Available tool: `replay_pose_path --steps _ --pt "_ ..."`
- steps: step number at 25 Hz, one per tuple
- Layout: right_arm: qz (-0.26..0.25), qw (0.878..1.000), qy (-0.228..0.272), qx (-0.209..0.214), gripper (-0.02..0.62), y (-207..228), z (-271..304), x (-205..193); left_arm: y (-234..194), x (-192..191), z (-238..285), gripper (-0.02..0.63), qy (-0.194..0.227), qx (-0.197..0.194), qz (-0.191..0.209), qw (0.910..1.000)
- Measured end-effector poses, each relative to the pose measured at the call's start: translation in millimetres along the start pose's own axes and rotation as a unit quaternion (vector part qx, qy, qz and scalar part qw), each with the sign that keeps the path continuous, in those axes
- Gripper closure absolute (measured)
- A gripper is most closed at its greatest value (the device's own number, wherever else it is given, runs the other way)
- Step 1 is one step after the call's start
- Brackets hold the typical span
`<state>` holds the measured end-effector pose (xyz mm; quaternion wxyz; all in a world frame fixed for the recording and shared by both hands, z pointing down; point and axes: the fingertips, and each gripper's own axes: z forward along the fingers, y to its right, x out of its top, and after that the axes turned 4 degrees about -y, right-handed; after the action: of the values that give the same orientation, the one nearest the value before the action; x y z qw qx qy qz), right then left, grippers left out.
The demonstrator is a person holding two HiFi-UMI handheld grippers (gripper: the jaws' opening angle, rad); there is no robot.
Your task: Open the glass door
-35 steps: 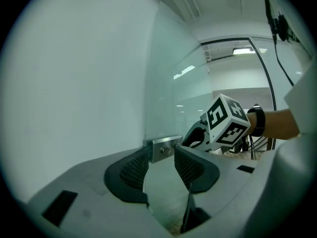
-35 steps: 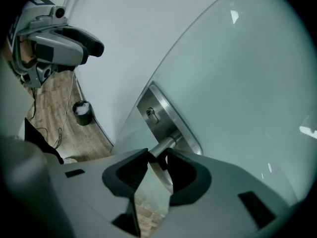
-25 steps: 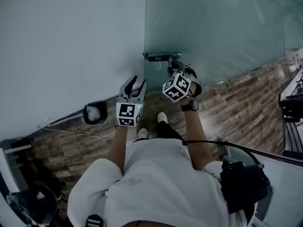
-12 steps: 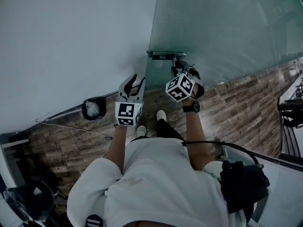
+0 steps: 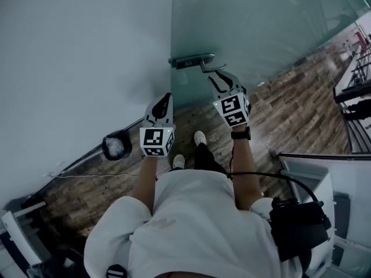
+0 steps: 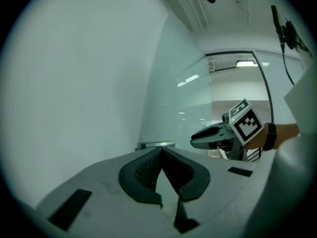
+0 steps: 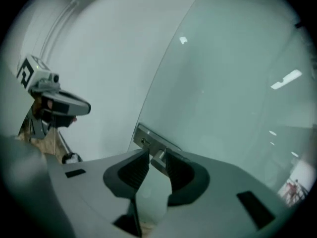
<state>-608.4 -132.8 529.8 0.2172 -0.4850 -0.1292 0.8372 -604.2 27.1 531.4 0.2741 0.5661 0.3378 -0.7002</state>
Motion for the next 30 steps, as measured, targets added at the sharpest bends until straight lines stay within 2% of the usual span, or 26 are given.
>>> replay_pose_path --steps 2,5,7,9,12,16,19,21,24,27,30 --pt "0.051 0.998 0.024 -0.028 0.537 10.3 -33.4 0.2 17.8 1.6 7.0 0.603 0.002 -0.038 0.0 0.9993" --pt "0.105 0.991 0.038 -0.077 0.575 25.3 -79.6 -17.3 57.4 6.2 22.8 0.603 0.004 -0.107 -0.003 0.9942" --pt "0.128 0.984 0.034 -0.116 0.592 34.5 -120.5 -29.1 97.2 19.6 25.8 0.603 0.01 -0.153 -0.001 0.9883" --pt "0.154 0.975 0.031 -0.159 0.592 42.9 -180.0 -35.7 153.3 43.4 16.6 0.603 0.016 -0.207 0.009 0.9782" --pt "0.205 0.948 0.04 -0.242 0.592 58.2 -272.9 -54.1 246.4 69.3 0.6 0.603 0.026 -0.297 0.03 0.9541" --pt "0.293 0.899 0.086 -0.314 0.592 60.3 -361.1 -86.5 332.5 75.9 -26.0 0.603 0.04 -0.366 0.046 0.9285" --pt "0.317 0.865 0.087 -0.38 0.592 36.7 -434.3 -110.1 386.4 71.9 -67.6 0.603 0.041 -0.418 0.057 0.9056" --pt "0.321 0.847 0.074 -0.417 0.592 22.5 -483.7 -127.2 428.1 68.0 -92.7 0.603 0.039 -0.444 0.059 0.8931" --pt "0.331 0.834 0.054 -0.438 0.592 0.9 -543.7 -149.8 488.2 62.4 -135.9 0.603 0.038 -0.467 0.058 0.8816" --pt "0.335 0.824 0.051 -0.453 0.592 -26.7 -576.4 -161.4 514.3 57.5 -177.6 0.603 0.045 -0.471 0.062 0.8787" --pt "0.343 0.812 0.049 -0.469 0.592 -55.2 -583.7 -173.3 508.5 47.1 -201.6 0.603 0.047 -0.465 0.059 0.882"
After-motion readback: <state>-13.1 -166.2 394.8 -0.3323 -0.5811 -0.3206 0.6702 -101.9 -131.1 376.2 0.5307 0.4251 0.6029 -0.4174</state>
